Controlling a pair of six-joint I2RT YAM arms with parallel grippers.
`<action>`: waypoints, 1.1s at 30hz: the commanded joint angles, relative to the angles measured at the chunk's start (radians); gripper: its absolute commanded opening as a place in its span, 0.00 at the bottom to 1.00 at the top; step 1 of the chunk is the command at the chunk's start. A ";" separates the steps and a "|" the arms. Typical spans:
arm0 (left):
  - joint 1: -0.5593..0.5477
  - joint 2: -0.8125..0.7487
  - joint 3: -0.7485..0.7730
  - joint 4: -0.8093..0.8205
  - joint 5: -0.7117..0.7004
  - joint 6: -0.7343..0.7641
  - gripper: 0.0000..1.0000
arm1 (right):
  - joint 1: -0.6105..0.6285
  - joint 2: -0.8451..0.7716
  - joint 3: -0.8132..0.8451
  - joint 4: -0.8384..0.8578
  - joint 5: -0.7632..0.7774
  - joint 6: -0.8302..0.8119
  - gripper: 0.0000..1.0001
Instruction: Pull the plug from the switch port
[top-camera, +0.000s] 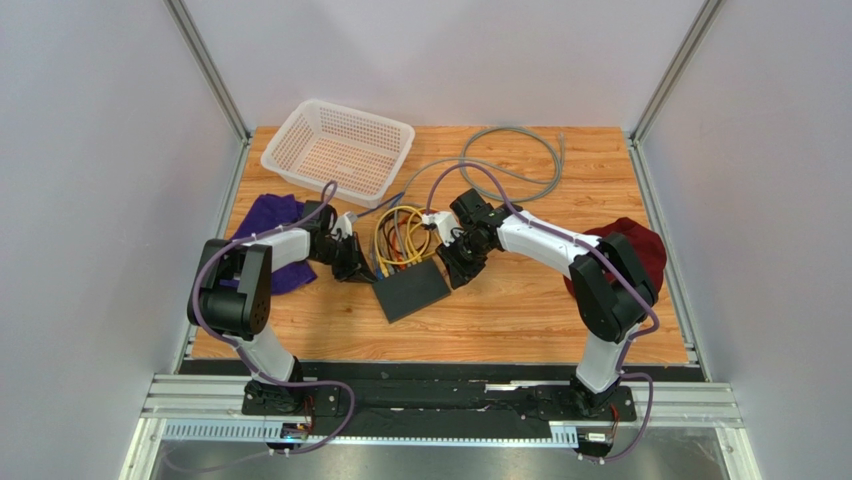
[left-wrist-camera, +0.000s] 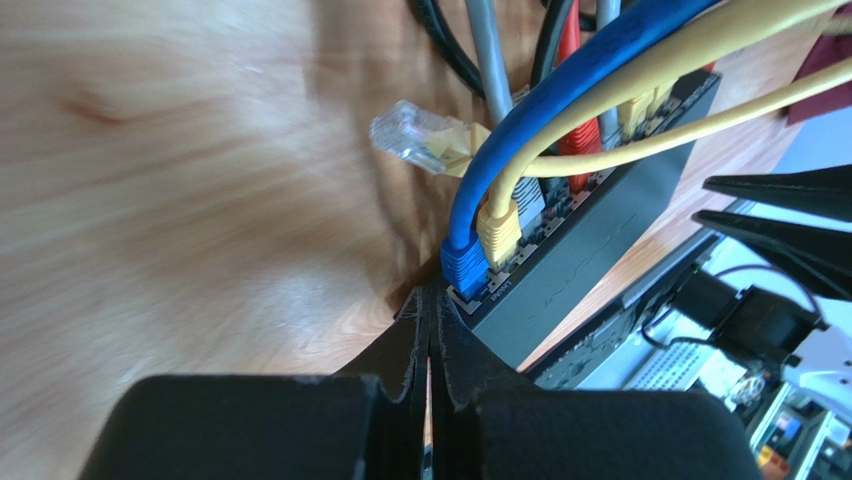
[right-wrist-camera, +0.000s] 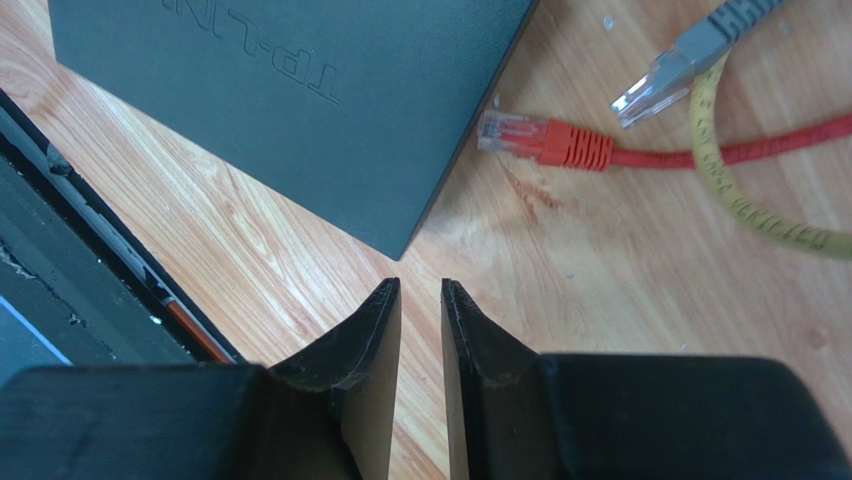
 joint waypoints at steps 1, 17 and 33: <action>-0.084 -0.016 -0.029 0.026 0.023 -0.040 0.00 | 0.007 -0.033 0.006 -0.083 0.019 0.045 0.23; -0.179 -0.077 0.147 -0.221 -0.007 0.033 0.13 | -0.023 -0.181 -0.128 -0.223 0.132 0.019 0.11; -0.243 -0.054 -0.069 0.087 -0.029 -0.045 0.00 | -0.034 -0.016 -0.155 -0.129 0.069 0.287 0.03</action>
